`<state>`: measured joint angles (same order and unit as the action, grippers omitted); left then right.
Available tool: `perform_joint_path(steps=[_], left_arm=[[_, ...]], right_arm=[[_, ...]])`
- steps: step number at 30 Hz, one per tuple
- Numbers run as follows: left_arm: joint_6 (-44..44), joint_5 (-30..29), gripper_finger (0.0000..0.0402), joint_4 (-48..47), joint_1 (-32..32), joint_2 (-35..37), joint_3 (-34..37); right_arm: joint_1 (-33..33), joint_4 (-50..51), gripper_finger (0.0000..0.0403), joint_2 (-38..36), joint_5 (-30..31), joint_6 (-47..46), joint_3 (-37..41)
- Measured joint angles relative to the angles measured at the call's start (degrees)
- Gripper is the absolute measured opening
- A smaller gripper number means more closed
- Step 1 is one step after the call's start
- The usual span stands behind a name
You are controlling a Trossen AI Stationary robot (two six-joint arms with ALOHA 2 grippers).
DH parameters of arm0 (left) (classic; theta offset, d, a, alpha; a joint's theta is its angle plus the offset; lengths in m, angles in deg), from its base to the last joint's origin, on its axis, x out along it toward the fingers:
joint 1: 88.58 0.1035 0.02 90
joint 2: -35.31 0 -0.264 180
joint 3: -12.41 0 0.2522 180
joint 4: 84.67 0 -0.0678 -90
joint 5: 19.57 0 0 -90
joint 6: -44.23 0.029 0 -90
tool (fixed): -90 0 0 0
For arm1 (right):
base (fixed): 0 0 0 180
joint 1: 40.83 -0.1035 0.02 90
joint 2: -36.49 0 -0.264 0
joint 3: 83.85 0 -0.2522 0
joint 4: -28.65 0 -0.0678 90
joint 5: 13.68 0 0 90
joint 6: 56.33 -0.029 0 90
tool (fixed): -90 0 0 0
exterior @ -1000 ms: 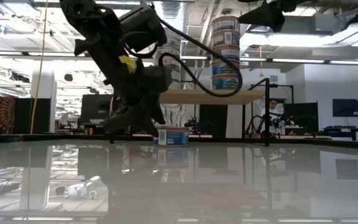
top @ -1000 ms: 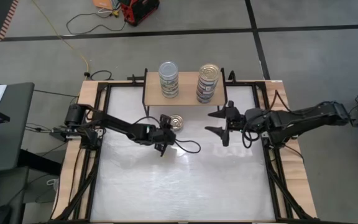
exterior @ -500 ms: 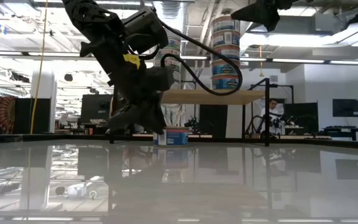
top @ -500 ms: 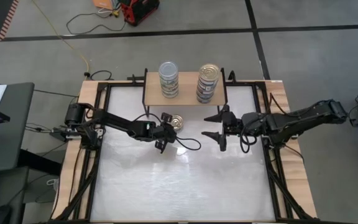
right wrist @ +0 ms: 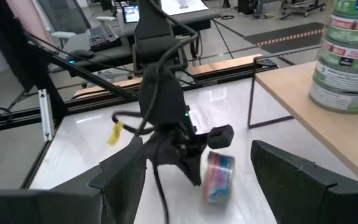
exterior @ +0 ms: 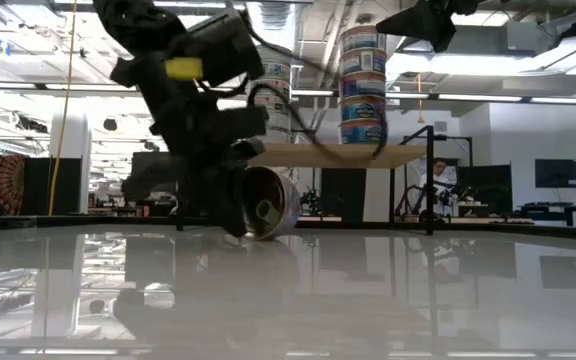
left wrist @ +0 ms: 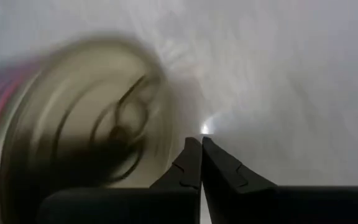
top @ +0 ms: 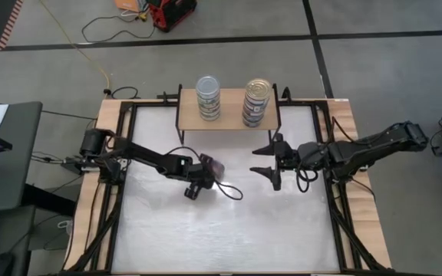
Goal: Stack canned seafood by type on shelf
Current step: Stack the blue pink tuna can on top of the other blue pink cans on the shelf
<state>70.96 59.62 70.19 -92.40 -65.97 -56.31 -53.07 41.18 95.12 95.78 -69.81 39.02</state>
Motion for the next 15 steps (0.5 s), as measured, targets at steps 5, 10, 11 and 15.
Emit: perform_joint_path(steps=[5, 10, 11, 15], left_arm=[[-1.7, -3.0, 0.0, -0.7, -3.1, 0.4, 0.1], [-3.7, -5.5, 0.0, -5.6, -7.6, 2.5, -2.7], [-4.4, -6.0, 0.0, -7.0, -8.2, 2.9, -3.3], [-9.9, -6.0, 0.0, -9.4, -9.3, 5.4, -5.1]], right_arm=[[-0.8, 0.0, 0.0311, 0.0, 0.0, -0.2, 0.0], [-1.3, 0.0, 0.0311, 0.0, 0.0, -0.6, 0.0], [-1.3, 0.1, 0.0311, 0.0, 0.0, -0.6, 0.0], [-1.3, 5.3, 0.0311, 1.7, 0.0, -4.2, -0.1]])
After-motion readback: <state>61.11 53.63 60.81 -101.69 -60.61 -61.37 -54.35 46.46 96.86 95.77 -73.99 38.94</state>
